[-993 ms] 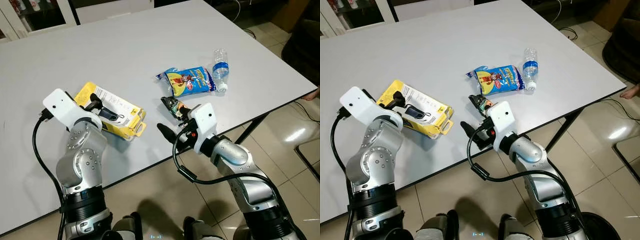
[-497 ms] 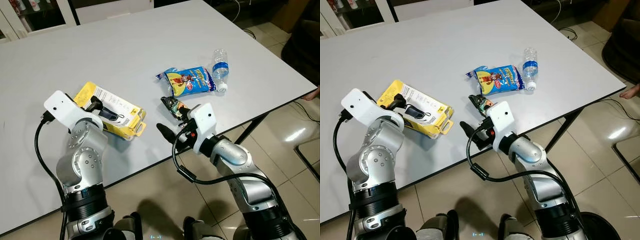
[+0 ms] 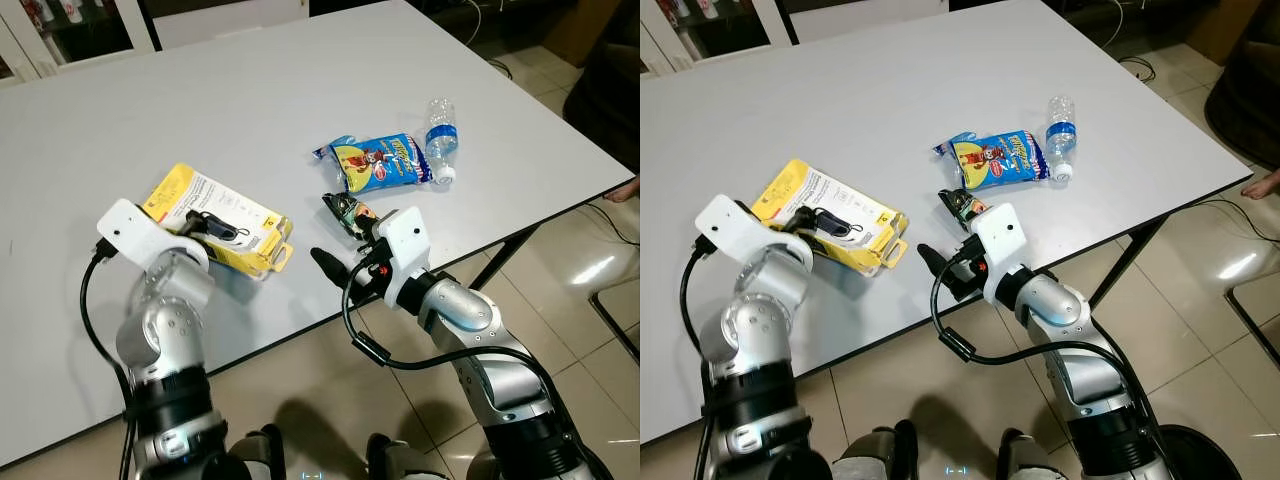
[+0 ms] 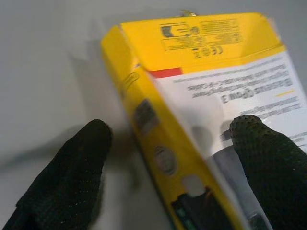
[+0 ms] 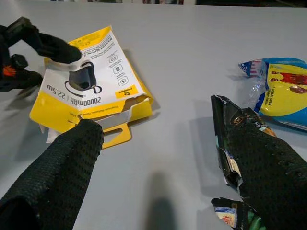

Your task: Picking trash to rubbish bin

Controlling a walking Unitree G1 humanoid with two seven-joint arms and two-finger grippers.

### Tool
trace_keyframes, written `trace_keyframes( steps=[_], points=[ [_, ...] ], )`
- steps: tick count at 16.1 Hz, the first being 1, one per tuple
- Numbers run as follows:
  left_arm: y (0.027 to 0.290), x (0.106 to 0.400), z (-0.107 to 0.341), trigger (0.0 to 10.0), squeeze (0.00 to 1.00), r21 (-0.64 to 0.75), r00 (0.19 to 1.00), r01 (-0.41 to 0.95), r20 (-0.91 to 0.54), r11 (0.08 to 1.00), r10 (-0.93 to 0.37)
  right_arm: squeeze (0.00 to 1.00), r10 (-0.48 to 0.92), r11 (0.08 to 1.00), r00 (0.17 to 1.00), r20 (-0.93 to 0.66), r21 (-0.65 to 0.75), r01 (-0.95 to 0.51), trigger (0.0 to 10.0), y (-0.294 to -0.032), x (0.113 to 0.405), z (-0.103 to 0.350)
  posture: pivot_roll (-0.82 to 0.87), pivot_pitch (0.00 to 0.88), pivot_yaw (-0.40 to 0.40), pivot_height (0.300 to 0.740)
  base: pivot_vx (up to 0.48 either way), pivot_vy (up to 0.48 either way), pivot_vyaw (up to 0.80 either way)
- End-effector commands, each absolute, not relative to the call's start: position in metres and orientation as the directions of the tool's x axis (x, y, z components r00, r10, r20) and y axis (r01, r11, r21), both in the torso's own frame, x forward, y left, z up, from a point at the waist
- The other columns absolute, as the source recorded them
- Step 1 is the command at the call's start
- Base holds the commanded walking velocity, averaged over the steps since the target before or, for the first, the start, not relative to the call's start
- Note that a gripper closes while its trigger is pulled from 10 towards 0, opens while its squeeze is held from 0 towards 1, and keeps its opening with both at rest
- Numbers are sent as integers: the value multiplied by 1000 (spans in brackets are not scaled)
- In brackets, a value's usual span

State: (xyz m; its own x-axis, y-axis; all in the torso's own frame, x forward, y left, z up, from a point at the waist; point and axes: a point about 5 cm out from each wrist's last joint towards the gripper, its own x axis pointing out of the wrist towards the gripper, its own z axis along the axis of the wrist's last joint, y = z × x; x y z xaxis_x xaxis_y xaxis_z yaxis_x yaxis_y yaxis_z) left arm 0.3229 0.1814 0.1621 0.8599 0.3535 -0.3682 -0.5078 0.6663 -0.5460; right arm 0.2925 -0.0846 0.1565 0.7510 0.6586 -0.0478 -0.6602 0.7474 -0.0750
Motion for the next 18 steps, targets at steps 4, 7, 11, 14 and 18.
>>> trace_keyframes(
  steps=[4,7,11,14,18],
  points=[
    [190,325,144,10000,0,-522,848,-522,-401,675,346,0,658,748,752,-38,-81,-658,10000,-85,291,157,-96,177,35,740,0,0,0],
    [204,329,131,10000,0,-471,833,-537,-426,700,353,0,658,747,752,-41,-81,-659,10000,-86,290,157,-99,176,35,740,0,0,0],
    [203,330,118,0,0,-470,844,-505,-442,724,302,0,658,748,752,-40,-84,-659,10000,-86,290,158,-104,177,35,740,0,0,0],
    [201,329,115,0,0,-496,850,-500,-438,710,292,0,658,748,752,-43,-84,-659,10000,-87,290,158,-104,178,33,740,0,0,0],
    [201,329,115,0,0,-501,859,-488,-424,715,289,0,658,747,752,-45,-86,-659,10000,-87,290,158,-105,179,31,740,0,0,0]
  ],
)
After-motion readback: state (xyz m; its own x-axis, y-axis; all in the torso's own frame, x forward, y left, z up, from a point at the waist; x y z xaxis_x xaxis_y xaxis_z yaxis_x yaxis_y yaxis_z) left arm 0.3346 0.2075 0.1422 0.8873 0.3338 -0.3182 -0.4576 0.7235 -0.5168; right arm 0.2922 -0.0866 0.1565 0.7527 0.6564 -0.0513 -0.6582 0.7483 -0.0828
